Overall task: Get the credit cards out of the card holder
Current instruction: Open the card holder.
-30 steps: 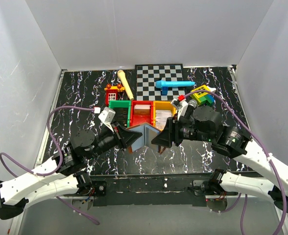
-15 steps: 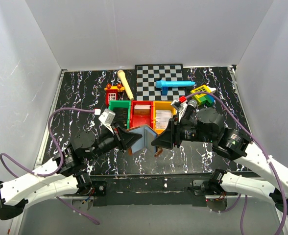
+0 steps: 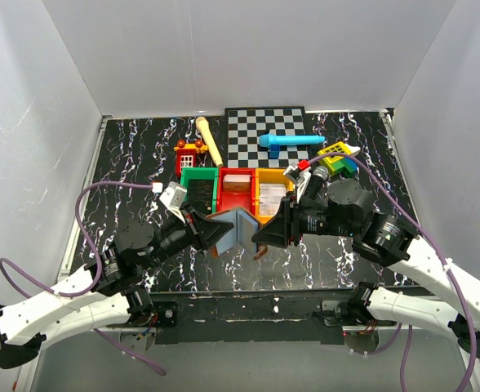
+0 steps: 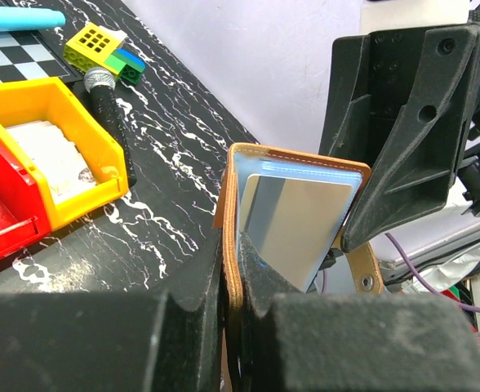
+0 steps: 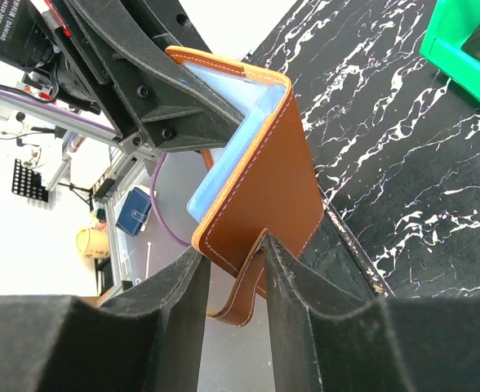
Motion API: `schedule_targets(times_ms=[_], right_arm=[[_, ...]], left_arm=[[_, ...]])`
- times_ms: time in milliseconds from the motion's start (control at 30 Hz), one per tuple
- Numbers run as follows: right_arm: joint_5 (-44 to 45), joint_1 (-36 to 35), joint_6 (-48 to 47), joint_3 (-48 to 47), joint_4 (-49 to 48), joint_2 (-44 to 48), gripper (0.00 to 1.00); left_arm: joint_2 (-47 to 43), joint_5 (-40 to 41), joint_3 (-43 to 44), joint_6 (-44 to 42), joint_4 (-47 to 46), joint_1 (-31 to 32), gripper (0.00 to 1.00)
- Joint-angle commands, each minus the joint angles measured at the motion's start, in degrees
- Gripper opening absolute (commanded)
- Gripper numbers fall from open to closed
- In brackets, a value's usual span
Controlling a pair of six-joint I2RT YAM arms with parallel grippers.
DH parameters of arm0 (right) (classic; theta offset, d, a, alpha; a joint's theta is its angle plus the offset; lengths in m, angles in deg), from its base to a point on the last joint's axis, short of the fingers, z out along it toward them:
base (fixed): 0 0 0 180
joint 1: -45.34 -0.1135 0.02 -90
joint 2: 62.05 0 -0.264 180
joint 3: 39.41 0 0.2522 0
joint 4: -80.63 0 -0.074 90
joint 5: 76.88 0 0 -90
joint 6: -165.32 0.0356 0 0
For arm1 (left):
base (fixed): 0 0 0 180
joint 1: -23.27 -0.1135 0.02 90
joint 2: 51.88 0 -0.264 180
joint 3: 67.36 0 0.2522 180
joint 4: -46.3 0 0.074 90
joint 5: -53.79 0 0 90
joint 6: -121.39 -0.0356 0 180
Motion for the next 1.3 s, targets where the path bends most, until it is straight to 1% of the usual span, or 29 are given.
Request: schedule_targets(times_ms=[0,200,400,433,500,567,700,833,1267], right_arm=[[-0.2,0.1,-1.2,-2.0,0.2,-0.2,0.38],[0.5,0.1,-1.4,-1.2,-0.8,1.2,0.4],[0.6,0.2,-1.4,-1.1,-1.0,1.4,0.38],[0.5,0.2,-1.5,-0.8,-1.5,1.7,0.4],[1.1,0.2,-1.2,-0.6,-1.6,2.2,0.47],[1.2,0.2,-1.2,-0.6,-1.2,2.2,0.47],[1.3,0.2,-1.0,-0.4,-1.3,2.5,0.4],[1.7,0.2,-0.9,-0.2,-1.2,2.9,0.36],[2.4,0.2,-0.5,-0.8,0.0,1.2,0.28]], left_arm=[[-1.0,0.9,0.7,-0.1,-0.7,0.2,0.0],[-1.0,0.9,0.6,-0.2,-0.3,0.2,0.0],[-1.0,0.9,0.0,0.0,-0.9,0.2,0.0],[-1.1,0.9,-0.1,-0.1,-0.8,0.2,0.0],[-1.3,0.9,-0.2,0.1,-0.8,0.2,0.0],[-1.3,0.8,-0.2,0.2,-0.9,0.2,0.0],[-1.3,0.7,-0.2,0.6,-0.9,0.2,0.0],[-1.3,0.6,-0.5,0.8,-1.2,0.2,0.0],[0.8,-3.9,-0.7,3.5,-5.3,0.2,0.0]])
